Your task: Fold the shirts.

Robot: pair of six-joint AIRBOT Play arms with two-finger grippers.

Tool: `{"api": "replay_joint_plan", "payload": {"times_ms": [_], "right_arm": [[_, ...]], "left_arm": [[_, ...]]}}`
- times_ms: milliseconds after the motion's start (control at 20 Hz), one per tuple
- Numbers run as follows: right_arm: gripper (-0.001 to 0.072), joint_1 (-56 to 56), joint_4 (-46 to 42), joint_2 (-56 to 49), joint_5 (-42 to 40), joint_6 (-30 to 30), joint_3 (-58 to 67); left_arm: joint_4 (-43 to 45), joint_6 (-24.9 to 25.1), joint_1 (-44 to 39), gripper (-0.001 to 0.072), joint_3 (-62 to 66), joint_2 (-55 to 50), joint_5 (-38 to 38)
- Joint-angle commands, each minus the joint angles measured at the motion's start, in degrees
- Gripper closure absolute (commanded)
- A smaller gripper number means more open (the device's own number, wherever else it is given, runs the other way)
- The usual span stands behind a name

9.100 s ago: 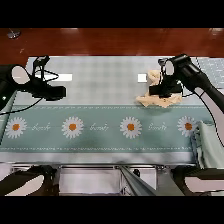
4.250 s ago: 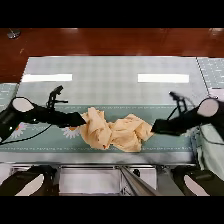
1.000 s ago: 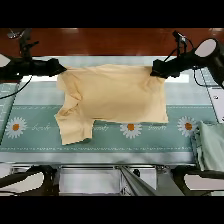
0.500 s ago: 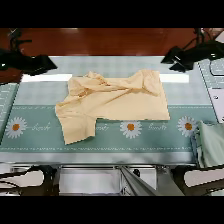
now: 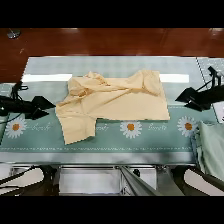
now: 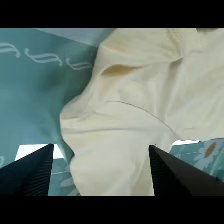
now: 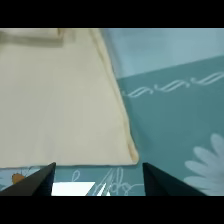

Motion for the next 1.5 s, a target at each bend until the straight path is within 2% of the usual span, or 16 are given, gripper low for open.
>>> {"api": "replay_joint_plan", "payload": {"times_ms": [0,250,450,600,650,700,750,1050,1200,1450], "right_arm": [[0.0088,-0.5,9.6,8.6,-4.7,-4.3,-12.9],[0.0088,3.2,10.0,10.5,-4.4,-3.9,-14.7],[0.0088,9.3,9.9,10.5,-8.4,-0.9,-14.7],[0.0088,7.7,9.8,10.5,-9.4,1.2,-14.5],[0.0088,5.9,9.9,10.5,-8.7,1.2,-14.5],[0.0088,3.7,9.7,10.5,-7.8,1.0,-14.5],[0.0088,1.6,9.4,10.5,-6.9,0.6,-14.5],[0.0088,-5.1,-4.1,10.4,-5.1,3.9,-16.3],[0.0088,-3.5,-1.5,9.2,-7.2,4.0,-19.4],[0.0088,-0.4,4.4,-0.9,-9.6,3.3,-16.2]], "left_arm": [[-9.1,5.5,-0.3,0.0005,-6.7,0.7,6.5],[-9.2,5.5,-3.6,0.0006,-6.6,-0.3,13.6],[-9.2,5.7,-9.1,0.0005,-6.6,-2.2,15.4],[-9.2,6.8,-10.9,0.0013,-6.6,-3.2,14.3],[-9.0,7.7,-10.7,0.0263,-6.6,-3.2,13.5],[-9.0,8.8,-10.5,0.0632,-6.6,-3.2,12.6],[-9.0,9.2,-10.4,0.0690,-6.6,-3.2,12.1],[-9.0,9.2,-10.3,0.0691,-6.6,-3.2,11.1],[-9.0,9.2,-10.3,0.0690,-6.6,-3.2,10.7],[-9.0,9.1,-10.3,0.0690,-6.6,-3.2,9.6]]}}
